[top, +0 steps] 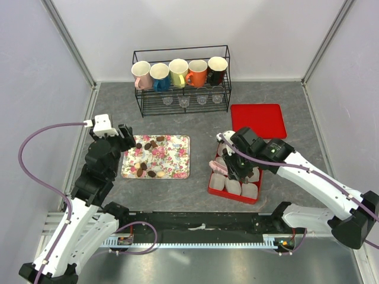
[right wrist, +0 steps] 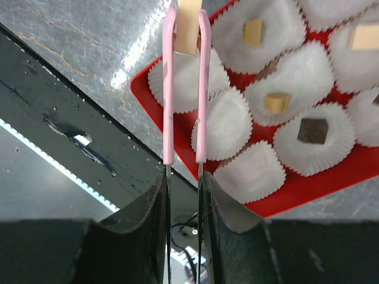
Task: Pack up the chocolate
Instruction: Place the fake chocolate in the packing box, then pick up the fake chocolate from the plate, then place the fake chocolate in the packing box.
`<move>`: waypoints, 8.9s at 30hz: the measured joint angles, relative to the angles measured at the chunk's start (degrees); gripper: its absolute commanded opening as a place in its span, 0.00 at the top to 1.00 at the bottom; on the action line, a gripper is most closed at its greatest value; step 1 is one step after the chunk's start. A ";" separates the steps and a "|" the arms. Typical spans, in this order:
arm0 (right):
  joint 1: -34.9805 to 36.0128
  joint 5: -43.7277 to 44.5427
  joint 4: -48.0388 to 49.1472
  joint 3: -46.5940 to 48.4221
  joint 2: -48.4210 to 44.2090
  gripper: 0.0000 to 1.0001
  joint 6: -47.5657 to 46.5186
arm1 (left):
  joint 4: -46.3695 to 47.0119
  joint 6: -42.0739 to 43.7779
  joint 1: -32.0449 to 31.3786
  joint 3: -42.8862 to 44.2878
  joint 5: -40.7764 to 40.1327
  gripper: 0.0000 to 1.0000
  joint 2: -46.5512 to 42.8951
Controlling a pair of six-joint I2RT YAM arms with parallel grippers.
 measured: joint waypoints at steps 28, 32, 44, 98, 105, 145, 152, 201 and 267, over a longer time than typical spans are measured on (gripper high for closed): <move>0.00 -4.44 0.87 -10.80 -1.25 0.94 7.56 | 0.00 0.00 0.00 0.00 0.02 0.28 0.13; 0.00 -4.85 2.34 -10.93 -0.83 0.92 7.56 | 0.00 0.00 0.00 0.00 0.02 0.28 0.13; 0.00 -4.59 3.87 -13.29 0.50 0.71 7.56 | 0.00 0.00 0.00 0.00 0.04 0.28 0.13; 6.10 -1.64 15.54 7.91 17.57 0.77 -1.07 | 0.02 0.00 0.00 0.00 -0.15 0.28 -0.70; 7.87 0.70 21.81 16.20 30.08 0.77 -3.37 | 0.00 0.00 0.11 0.00 -0.15 0.28 -0.92; 11.45 8.83 30.05 33.31 53.83 0.56 -0.42 | 0.04 0.00 0.37 -0.02 -1.44 0.28 -2.25; 12.33 11.30 29.88 35.54 56.85 0.57 -0.48 | 0.04 0.00 0.37 -0.02 -1.44 0.28 -2.32; 15.56 14.19 9.05 27.30 45.86 0.81 -4.50 | 0.04 0.00 0.37 -0.02 -1.40 0.28 -2.75; 12.11 12.61 -11.85 -9.31 -4.39 0.85 23.96 | 0.04 0.00 0.37 -0.02 -1.18 0.28 -3.19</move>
